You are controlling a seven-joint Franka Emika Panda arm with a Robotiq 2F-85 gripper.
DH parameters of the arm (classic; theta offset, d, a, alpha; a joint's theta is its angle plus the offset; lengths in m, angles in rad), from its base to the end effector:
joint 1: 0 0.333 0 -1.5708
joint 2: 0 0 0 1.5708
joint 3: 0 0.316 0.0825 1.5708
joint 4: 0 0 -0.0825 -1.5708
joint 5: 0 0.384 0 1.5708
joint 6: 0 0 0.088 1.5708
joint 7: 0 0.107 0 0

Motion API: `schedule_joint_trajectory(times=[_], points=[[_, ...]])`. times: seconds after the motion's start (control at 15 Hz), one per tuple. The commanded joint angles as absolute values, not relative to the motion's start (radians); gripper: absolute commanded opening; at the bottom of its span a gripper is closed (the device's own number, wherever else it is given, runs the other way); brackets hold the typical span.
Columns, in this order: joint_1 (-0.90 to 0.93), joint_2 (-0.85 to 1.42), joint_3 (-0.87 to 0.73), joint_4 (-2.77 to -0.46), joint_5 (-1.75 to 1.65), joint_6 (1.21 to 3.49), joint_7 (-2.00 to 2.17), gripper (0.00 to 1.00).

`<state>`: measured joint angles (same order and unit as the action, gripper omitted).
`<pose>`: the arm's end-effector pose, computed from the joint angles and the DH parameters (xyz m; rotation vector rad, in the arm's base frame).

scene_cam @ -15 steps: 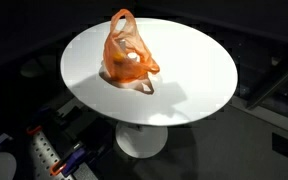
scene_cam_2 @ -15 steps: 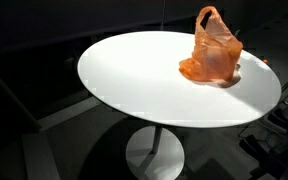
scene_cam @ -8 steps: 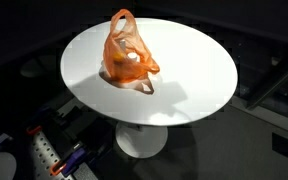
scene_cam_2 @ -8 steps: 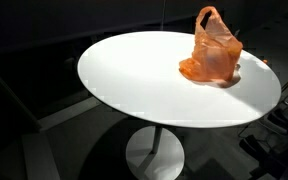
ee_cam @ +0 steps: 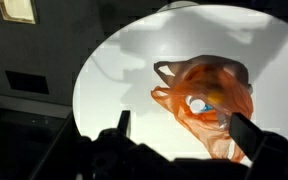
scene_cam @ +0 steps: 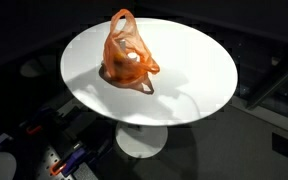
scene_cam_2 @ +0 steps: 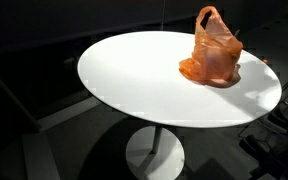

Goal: Remove the white and orange bottle from the plastic bag and put it on the table

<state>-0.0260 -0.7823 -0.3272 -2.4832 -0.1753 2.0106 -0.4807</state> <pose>0.3220 -0.1510 0.5553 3.0395 0.3632 0.4430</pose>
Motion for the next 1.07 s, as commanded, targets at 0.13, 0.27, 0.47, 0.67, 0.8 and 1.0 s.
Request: schedule_joint_trajectory(times=[0.13, 0.27, 0.47, 0.67, 0.8, 1.0], points=[[-0.013, -0.565, -0.259, -2.325, -0.111, 1.985, -0.385, 1.0], [-0.016, -0.499, -0.237, -2.28, -0.088, 1.97, -0.355, 1.0], [-0.021, -0.408, -0.206, -2.214, -0.047, 1.926, -0.306, 1.0], [-0.026, -0.338, -0.184, -2.159, -0.018, 1.884, -0.274, 1.0], [-0.032, -0.368, -0.179, -2.209, -0.026, 1.922, -0.301, 1.0], [-0.034, -0.349, -0.173, -2.203, -0.026, 1.921, -0.3, 1.0]])
